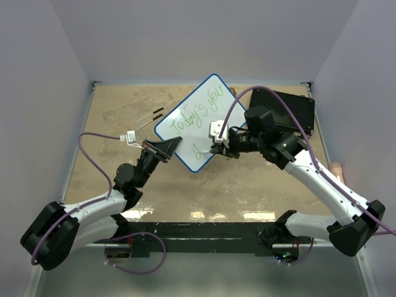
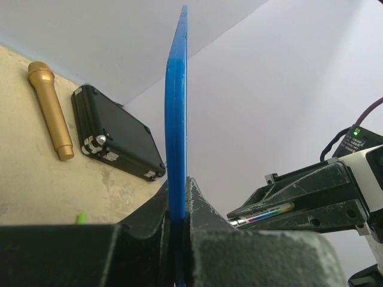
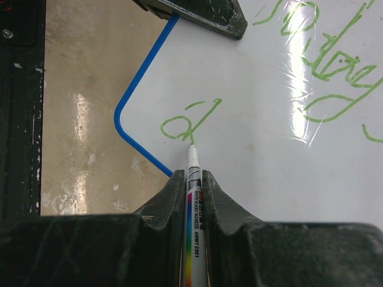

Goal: Write a sentence on the whiteboard

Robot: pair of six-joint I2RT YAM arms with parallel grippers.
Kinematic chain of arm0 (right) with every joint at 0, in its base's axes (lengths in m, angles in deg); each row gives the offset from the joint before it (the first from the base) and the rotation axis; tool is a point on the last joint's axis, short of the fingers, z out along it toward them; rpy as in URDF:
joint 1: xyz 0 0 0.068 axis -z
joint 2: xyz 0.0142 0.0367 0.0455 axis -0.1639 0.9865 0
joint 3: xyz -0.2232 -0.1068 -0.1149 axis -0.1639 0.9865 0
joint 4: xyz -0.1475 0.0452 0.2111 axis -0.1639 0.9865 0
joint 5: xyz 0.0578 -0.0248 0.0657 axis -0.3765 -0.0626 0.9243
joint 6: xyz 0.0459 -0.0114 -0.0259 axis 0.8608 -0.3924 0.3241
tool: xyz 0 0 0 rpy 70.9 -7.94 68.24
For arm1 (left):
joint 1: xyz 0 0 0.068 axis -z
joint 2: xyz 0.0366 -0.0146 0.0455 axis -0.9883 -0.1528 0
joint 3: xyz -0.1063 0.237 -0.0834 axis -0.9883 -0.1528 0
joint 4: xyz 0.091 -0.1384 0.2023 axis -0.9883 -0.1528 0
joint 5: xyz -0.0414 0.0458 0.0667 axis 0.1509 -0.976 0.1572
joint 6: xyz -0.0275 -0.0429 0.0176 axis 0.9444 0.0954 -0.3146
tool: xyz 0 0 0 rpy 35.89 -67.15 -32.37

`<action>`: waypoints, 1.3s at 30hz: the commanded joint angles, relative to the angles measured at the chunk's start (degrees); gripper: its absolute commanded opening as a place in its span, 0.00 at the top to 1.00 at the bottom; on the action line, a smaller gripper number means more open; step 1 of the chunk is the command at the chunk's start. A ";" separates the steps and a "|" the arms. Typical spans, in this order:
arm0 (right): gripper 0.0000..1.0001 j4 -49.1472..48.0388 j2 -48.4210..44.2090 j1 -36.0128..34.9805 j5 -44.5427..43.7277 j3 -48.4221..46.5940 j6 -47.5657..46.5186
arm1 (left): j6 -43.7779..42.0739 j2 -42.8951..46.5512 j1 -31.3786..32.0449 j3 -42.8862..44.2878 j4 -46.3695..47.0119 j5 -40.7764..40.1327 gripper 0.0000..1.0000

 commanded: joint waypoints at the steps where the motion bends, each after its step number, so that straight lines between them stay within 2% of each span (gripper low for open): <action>1: 1.00 1.38 -1.21 0.51 -0.96 0.39 -1.04 | 1.39 2.46 0.23 2.00 11.92 -0.34 1.00; 8: 1.00 -0.03 -1.65 1.13 3.61 -3.99 0.71 | 1.39 2.11 0.23 2.00 11.74 -0.16 1.00; 12: 1.00 -1.25 -0.25 1.31 3.35 -5.59 1.51 | 1.48 1.85 0.23 2.08 11.91 0.01 1.00; 18: 1.00 -3.89 0.72 1.39 2.12 -4.36 2.74 | 1.39 2.03 0.23 2.00 11.65 -0.08 1.00; 39: 1.00 -3.37 0.46 1.66 3.08 -3.04 2.56 | 1.56 1.85 0.14 1.73 12.35 -0.08 1.00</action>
